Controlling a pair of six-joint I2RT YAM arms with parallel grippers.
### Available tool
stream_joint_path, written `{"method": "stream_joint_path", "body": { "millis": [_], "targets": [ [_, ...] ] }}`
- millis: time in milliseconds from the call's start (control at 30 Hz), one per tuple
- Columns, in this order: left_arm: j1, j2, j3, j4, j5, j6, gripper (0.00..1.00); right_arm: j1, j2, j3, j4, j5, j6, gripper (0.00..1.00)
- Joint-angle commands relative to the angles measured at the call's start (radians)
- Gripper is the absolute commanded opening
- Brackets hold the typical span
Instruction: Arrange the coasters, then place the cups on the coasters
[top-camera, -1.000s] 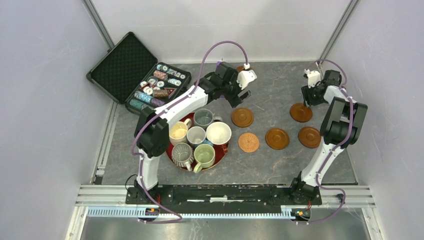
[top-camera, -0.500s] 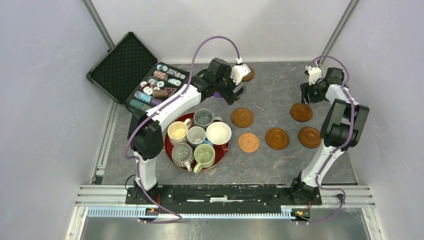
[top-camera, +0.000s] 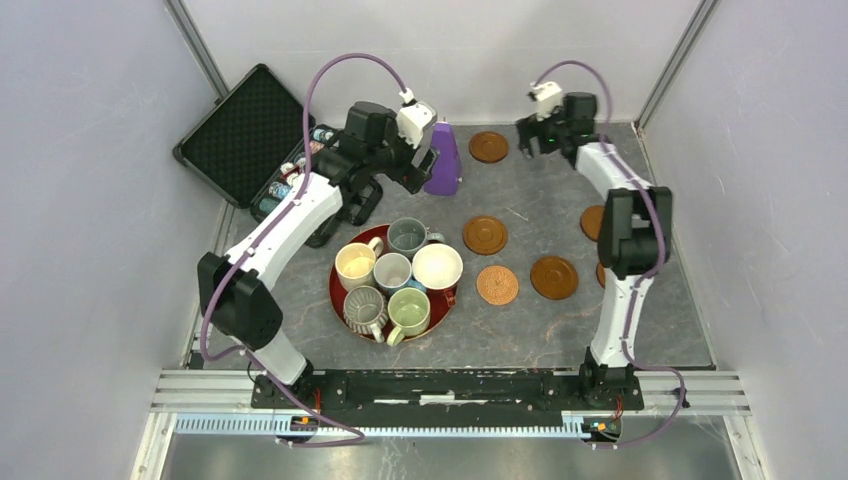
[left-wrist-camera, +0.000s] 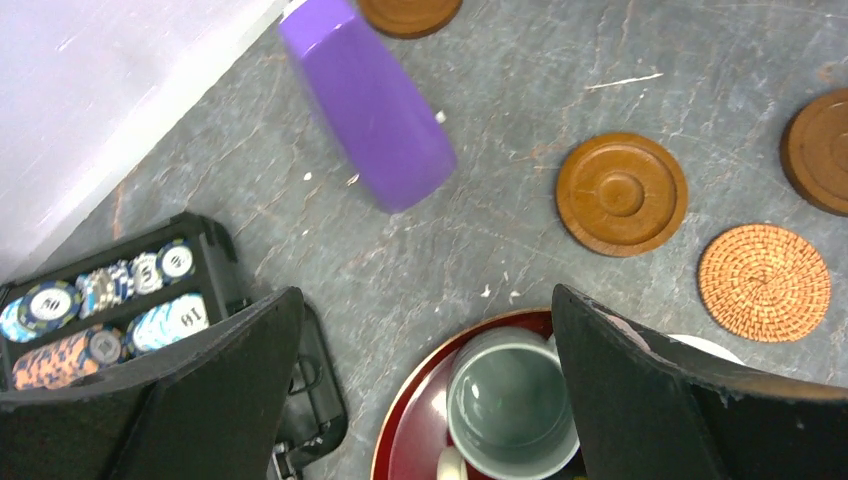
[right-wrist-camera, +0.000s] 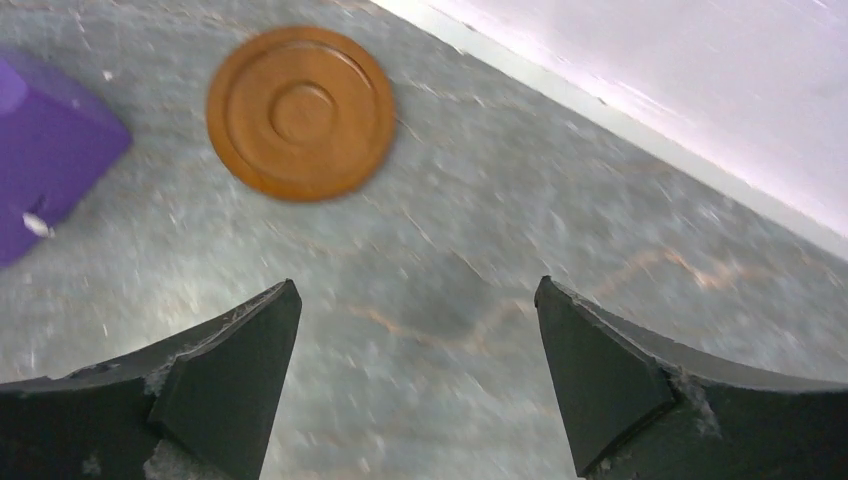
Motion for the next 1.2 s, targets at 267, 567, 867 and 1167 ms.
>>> {"method": "stream_joint_path", "body": {
  "millis": [267,567,867,1167],
  "targets": [
    [0.040,-0.102,-0.058,-0.064,-0.036,0.014,1.00,0.190,0.332,0.319,0.217,0.340,0.067,0.98],
    [0.046,-0.125,-0.068,-0.084,-0.046,0.022,1.00,0.219,0.420,0.351,0.237,0.399,0.006,0.98],
    [0.046,-0.139,-0.095,-0.083,-0.047,0.040,1.00,0.212,0.407,0.355,0.009,0.311,-0.150,0.98],
    [0.046,-0.148,-0.106,-0.083,-0.024,0.036,1.00,0.162,0.313,0.243,-0.257,0.173,-0.288,0.95]
  ]
}}
